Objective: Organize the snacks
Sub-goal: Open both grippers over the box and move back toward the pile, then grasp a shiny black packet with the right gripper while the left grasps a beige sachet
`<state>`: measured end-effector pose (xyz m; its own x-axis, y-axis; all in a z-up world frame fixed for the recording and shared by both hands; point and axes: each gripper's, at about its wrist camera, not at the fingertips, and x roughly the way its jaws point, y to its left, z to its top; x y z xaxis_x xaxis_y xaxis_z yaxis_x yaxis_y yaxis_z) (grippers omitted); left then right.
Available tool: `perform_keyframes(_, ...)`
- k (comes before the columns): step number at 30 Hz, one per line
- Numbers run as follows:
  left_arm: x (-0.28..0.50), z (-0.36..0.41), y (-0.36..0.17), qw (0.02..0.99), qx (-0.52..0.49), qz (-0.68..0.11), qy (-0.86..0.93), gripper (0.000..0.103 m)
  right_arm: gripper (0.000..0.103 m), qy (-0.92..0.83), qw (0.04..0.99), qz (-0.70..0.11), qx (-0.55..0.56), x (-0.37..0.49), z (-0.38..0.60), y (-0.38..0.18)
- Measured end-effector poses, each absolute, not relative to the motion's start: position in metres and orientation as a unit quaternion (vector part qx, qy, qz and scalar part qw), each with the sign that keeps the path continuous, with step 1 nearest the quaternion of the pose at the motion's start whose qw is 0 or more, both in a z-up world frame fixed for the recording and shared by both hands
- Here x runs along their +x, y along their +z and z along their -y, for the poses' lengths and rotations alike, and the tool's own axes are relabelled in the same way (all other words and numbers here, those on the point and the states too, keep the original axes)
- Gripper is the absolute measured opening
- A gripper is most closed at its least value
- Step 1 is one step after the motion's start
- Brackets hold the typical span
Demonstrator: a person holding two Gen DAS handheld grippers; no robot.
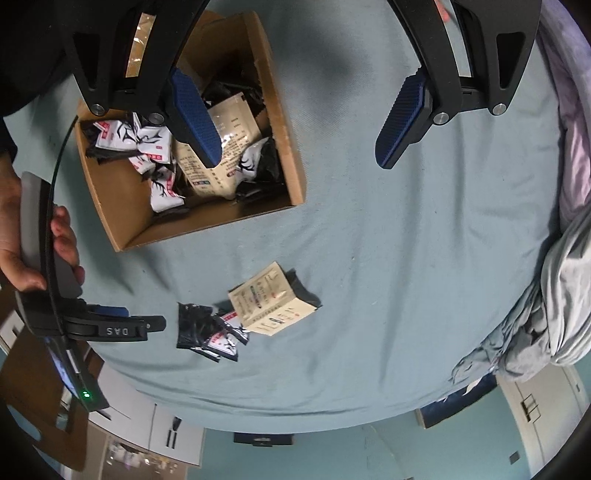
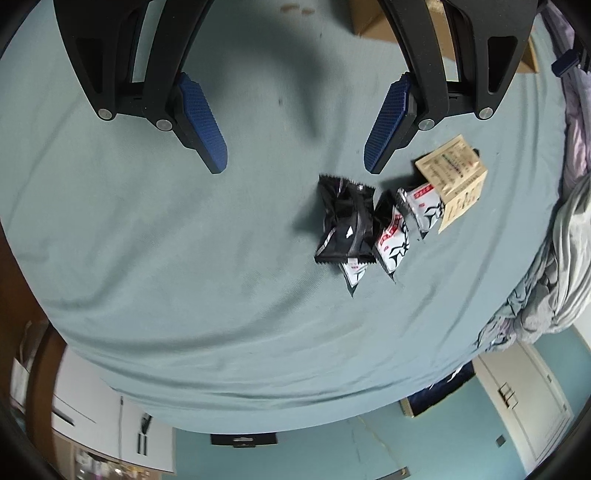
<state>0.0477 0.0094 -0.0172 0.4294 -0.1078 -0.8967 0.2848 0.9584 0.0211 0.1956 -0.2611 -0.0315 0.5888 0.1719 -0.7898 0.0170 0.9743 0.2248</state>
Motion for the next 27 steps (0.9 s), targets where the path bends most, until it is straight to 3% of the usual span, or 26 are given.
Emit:
perform_keyframes(12, 0.05, -0.006, -0.018, 0.838, 0.082, -0.525, -0.122, 0.086, 0.076, 0.098, 0.87, -0.476, 0.089, 0.264, 0.237, -0.064)
perform_keyframes(13, 0.05, -0.005, -0.018, 0.839, 0.084, -0.524, -0.121, 0.086, 0.071, 0.098, 0.872, -0.472, 0.085, 0.265, 0.236, -0.065)
perform_keyframes(14, 0.05, -0.005, -0.017, 0.84, 0.086, -0.522, -0.12, 0.086, 0.053, 0.098, 0.875, -0.468, 0.08, 0.266, 0.235, -0.064)
perform_keyframes(15, 0.05, -0.004, -0.017, 0.842, 0.088, -0.519, -0.118, 0.086, 0.041, 0.099, 0.875, -0.468, 0.075, 0.266, 0.234, -0.064)
perform_keyframes(27, 0.069, 0.003, -0.003, 0.861, 0.123, -0.482, -0.102, 0.086, 0.04, 0.087, 0.871, -0.453, 0.169, 0.173, 0.266, 0.004)
